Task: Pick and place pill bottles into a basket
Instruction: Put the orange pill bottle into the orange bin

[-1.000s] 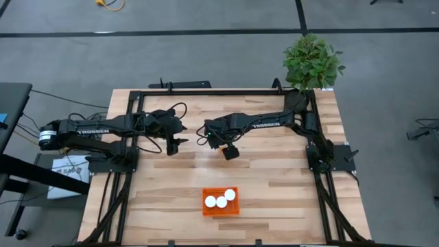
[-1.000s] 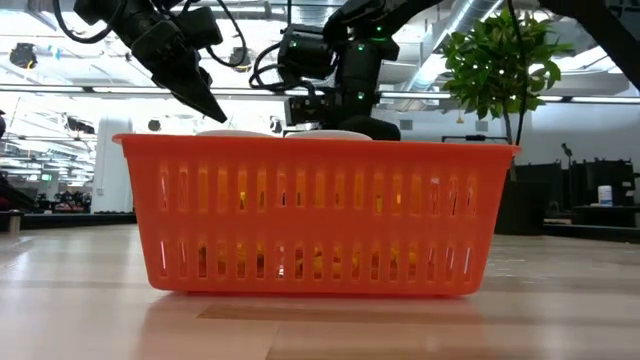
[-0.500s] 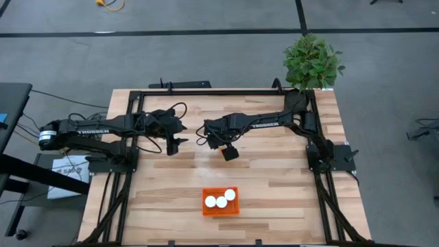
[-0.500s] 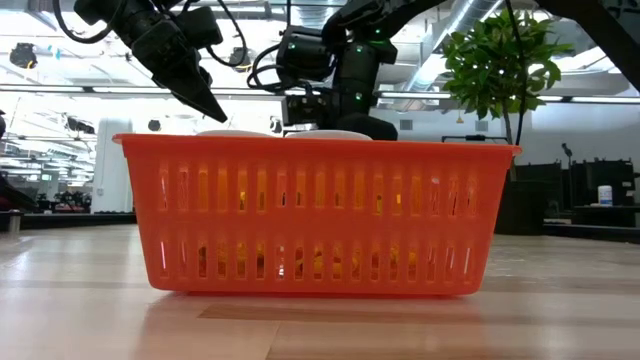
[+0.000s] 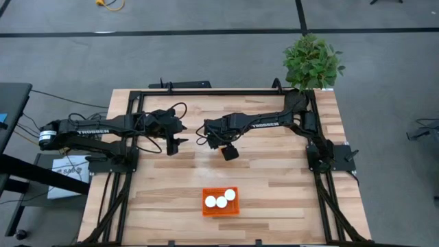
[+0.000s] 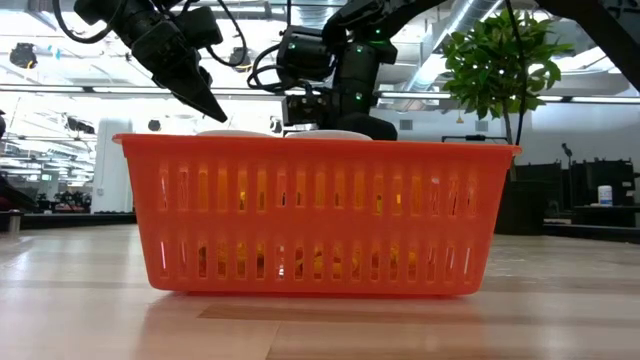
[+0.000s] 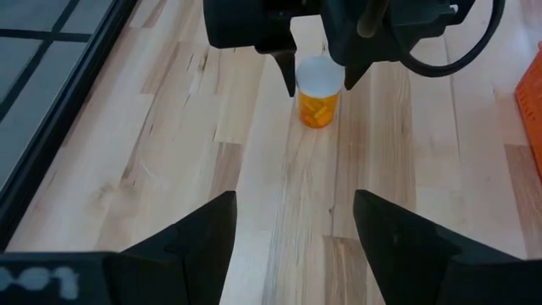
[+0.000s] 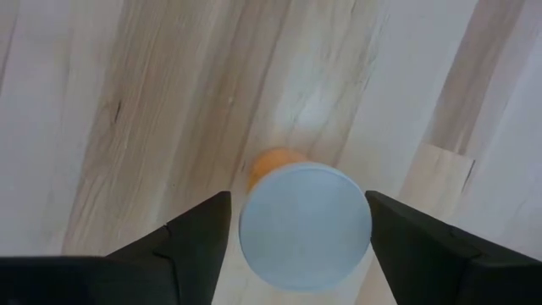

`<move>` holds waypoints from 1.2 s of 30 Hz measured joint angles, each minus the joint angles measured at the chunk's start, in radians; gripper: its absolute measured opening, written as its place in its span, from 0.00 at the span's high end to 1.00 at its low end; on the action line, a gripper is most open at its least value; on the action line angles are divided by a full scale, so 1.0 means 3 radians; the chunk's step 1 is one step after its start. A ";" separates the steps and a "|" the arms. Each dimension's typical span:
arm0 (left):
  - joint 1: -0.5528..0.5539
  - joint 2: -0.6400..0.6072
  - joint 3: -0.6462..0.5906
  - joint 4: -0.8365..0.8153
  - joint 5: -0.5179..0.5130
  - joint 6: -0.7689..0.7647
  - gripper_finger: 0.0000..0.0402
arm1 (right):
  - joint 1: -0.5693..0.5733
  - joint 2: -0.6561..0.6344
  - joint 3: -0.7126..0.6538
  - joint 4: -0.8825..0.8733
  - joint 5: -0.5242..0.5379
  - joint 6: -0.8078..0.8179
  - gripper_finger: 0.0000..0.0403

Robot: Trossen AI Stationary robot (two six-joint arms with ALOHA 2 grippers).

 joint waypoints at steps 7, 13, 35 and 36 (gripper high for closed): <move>0.0000 0.0000 0.0000 0.0000 0.0024 0.0000 0.43 | 0.0000 0.0000 0.0000 0.0000 0.0004 0.0001 0.42; 0.0000 0.0000 0.0000 0.0000 0.0026 0.0000 0.43 | 0.0000 0.0000 0.0000 0.0000 0.0005 0.0000 0.48; 0.0000 -0.0010 0.0000 -0.0022 0.0171 -0.0022 0.43 | 0.0015 -0.0003 0.0264 -0.0339 0.0008 0.0091 0.47; 0.0000 -0.0010 0.0000 -0.0022 0.0171 -0.0022 0.43 | 0.0021 -0.0003 0.0287 -0.0359 0.0009 0.0093 0.46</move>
